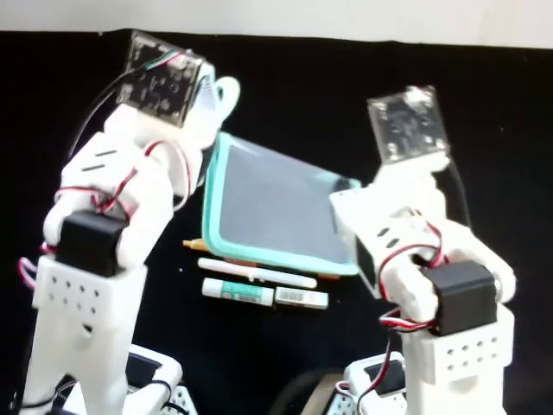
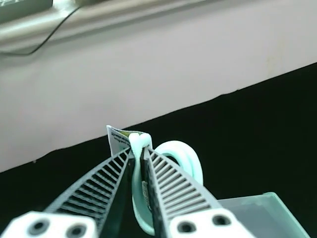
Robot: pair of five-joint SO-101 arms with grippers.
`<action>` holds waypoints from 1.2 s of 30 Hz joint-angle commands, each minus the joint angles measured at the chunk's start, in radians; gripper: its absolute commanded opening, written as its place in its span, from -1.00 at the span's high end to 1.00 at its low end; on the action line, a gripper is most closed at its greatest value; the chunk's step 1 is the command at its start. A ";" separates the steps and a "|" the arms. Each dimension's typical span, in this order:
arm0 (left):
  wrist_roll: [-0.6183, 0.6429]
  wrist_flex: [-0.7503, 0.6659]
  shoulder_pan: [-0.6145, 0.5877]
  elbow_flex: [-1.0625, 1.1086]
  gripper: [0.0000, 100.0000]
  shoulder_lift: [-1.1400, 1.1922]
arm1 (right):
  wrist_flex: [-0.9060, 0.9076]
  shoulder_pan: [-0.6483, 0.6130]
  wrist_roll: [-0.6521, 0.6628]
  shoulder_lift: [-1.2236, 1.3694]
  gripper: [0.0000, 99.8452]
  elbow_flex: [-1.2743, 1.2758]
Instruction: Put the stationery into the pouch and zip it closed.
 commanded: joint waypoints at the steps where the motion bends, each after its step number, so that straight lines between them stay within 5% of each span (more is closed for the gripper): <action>1: -0.009 0.054 0.042 -0.165 0.98 0.070 | -0.064 -0.030 -0.041 0.030 0.50 -0.047; 16: -0.009 0.371 0.194 -0.665 0.98 0.455 | -0.145 -0.028 -0.081 0.051 0.50 -0.038; 26: -0.009 0.423 0.269 -0.834 0.98 0.513 | -0.252 0.136 -0.077 0.050 0.50 0.154; 36: -0.058 0.453 0.305 -0.892 0.98 0.513 | -0.437 0.134 -0.083 0.050 0.50 0.308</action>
